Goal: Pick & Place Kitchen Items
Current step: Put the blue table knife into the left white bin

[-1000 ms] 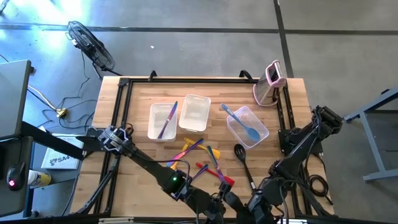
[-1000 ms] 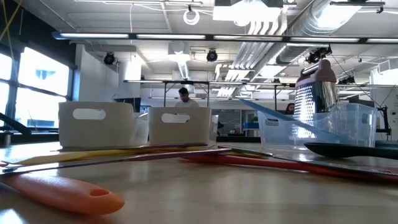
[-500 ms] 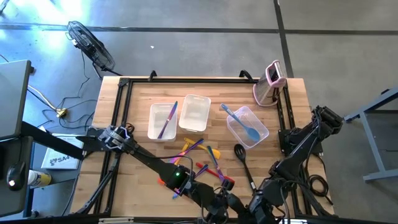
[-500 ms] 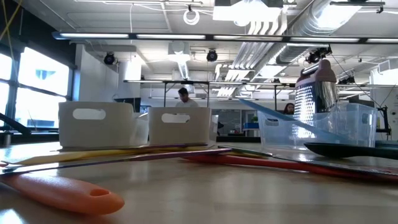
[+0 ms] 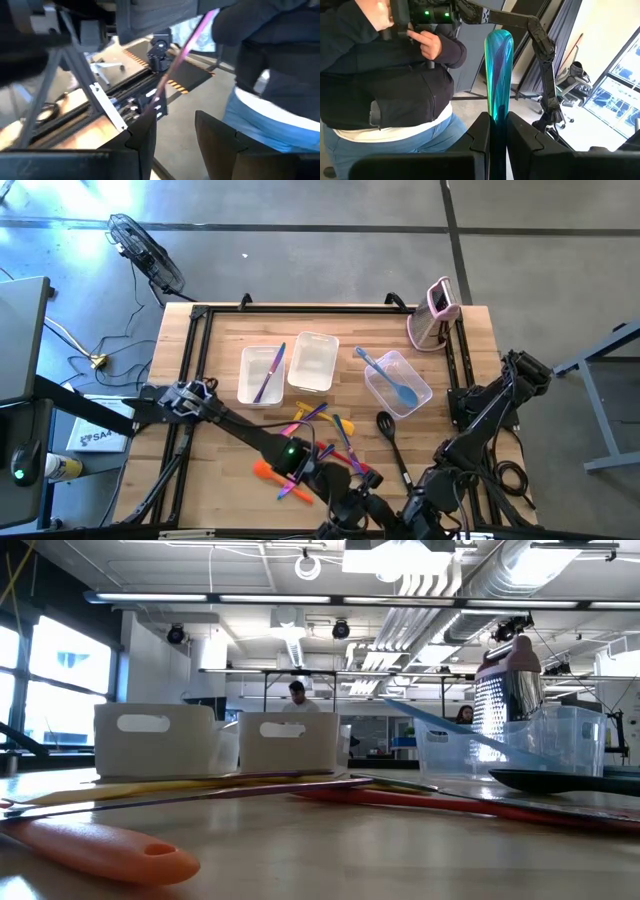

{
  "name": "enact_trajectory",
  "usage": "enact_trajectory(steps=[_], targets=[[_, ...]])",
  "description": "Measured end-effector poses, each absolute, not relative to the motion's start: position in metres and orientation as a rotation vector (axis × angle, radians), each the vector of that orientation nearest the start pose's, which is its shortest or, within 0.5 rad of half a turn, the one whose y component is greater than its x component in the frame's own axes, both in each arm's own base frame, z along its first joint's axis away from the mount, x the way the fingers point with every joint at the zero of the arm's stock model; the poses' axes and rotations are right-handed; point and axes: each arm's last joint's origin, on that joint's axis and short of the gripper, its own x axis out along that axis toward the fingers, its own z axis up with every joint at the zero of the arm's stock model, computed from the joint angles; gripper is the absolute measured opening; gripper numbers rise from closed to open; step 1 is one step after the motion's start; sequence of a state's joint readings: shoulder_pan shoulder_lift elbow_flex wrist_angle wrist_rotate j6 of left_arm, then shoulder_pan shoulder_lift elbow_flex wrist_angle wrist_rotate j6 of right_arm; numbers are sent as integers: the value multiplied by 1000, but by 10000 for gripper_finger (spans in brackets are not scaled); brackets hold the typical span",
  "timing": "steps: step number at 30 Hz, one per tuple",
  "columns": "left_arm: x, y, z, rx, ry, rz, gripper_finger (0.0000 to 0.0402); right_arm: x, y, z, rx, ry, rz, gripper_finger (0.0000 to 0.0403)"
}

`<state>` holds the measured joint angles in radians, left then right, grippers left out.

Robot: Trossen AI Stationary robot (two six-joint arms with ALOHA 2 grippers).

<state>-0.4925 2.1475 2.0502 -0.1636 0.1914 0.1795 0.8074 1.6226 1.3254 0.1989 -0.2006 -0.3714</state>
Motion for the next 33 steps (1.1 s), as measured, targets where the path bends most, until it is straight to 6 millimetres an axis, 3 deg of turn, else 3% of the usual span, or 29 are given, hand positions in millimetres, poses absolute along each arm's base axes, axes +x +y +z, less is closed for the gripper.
enact_trajectory(steps=[9,14,18,26,33], targets=[[445,-242,334,210,222,-671,131,258,281,342,-364,-79,1028,30],[442,-240,338,189,250,-534,131,250,288,342,-376,-71,997,30],[440,-242,338,226,257,-321,131,240,296,344,-414,-82,897,30],[416,-275,340,383,226,-47,131,216,311,353,-526,-145,583,30],[408,-301,339,466,124,109,131,218,308,357,-542,-165,450,30]])
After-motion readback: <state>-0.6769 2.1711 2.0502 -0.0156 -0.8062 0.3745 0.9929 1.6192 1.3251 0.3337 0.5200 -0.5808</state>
